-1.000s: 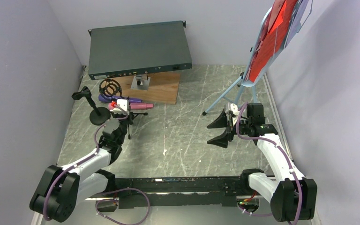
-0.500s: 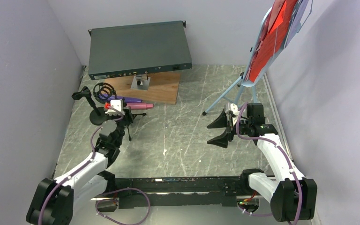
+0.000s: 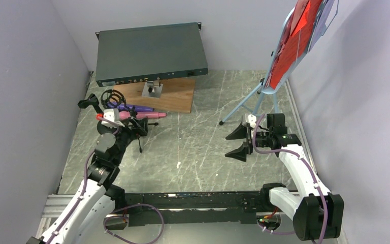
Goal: Pack up the instrument practice props
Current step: Place the microphone stand at the center of the board.
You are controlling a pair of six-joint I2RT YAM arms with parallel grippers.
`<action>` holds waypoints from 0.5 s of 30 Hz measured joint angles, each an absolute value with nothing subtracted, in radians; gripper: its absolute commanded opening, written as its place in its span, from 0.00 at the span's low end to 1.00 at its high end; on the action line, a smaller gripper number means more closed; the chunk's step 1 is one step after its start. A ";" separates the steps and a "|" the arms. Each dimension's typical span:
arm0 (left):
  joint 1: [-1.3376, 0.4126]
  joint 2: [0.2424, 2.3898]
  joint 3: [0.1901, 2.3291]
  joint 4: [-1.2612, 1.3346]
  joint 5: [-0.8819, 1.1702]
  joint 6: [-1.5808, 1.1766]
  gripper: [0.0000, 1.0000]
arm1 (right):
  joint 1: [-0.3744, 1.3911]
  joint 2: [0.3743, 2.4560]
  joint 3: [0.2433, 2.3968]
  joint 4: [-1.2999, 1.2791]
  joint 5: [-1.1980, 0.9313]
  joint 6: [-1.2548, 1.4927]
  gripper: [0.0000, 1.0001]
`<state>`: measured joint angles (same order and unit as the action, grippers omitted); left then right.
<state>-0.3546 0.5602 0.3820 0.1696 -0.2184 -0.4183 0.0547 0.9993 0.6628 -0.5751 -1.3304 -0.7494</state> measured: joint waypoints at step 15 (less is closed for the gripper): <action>-0.355 0.694 0.620 -0.103 0.217 -0.420 0.99 | -0.138 0.967 0.702 -0.736 -1.220 -0.945 0.84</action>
<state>-0.3546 0.6937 0.6205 -0.1028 0.2169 -0.4198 -0.1375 0.9672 0.7021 -0.7361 -1.2201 -0.9451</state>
